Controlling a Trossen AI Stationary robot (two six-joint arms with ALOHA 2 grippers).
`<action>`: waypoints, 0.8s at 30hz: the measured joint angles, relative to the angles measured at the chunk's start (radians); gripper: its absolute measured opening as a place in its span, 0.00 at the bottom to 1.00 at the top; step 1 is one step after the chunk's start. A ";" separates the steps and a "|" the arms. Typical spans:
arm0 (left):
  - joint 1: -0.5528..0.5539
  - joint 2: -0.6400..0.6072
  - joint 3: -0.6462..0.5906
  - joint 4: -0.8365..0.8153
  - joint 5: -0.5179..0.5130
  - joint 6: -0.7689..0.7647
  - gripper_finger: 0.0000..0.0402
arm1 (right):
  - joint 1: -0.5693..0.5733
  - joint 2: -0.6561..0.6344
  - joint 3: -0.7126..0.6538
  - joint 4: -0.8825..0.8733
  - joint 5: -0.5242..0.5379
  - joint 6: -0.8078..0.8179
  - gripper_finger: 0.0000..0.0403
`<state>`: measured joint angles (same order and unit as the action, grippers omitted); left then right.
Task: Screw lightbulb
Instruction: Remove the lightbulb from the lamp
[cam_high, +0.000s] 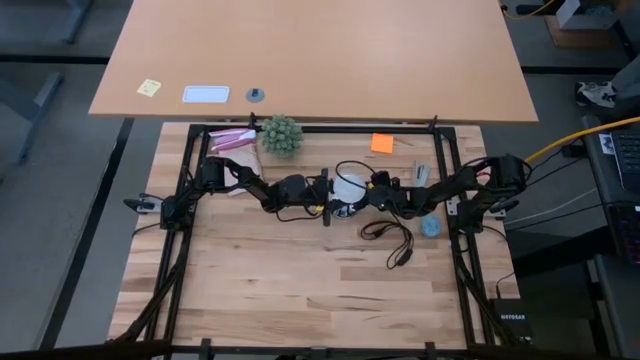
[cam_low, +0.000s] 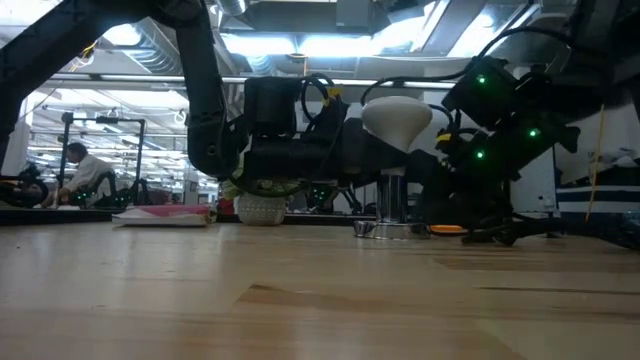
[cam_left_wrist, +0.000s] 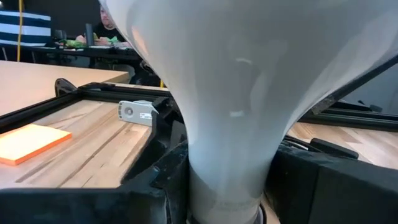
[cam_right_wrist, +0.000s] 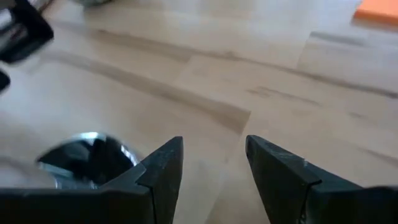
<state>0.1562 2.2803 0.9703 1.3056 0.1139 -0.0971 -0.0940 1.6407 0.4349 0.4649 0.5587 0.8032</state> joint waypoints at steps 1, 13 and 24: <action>0.000 0.000 0.000 0.000 0.000 0.000 0.39 | 0.000 -0.007 0.001 -0.020 -0.015 0.000 0.47; 0.002 0.001 0.000 -0.003 -0.010 -0.002 0.39 | 0.023 -0.195 0.001 -0.215 -0.215 0.000 0.47; 0.002 0.001 0.000 -0.002 -0.012 -0.001 0.39 | 0.174 -0.179 0.002 -0.343 -0.200 0.120 0.47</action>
<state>0.1585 2.2814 0.9705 1.3037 0.1020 -0.0978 0.0803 1.4618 0.4369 0.1220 0.3591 0.9230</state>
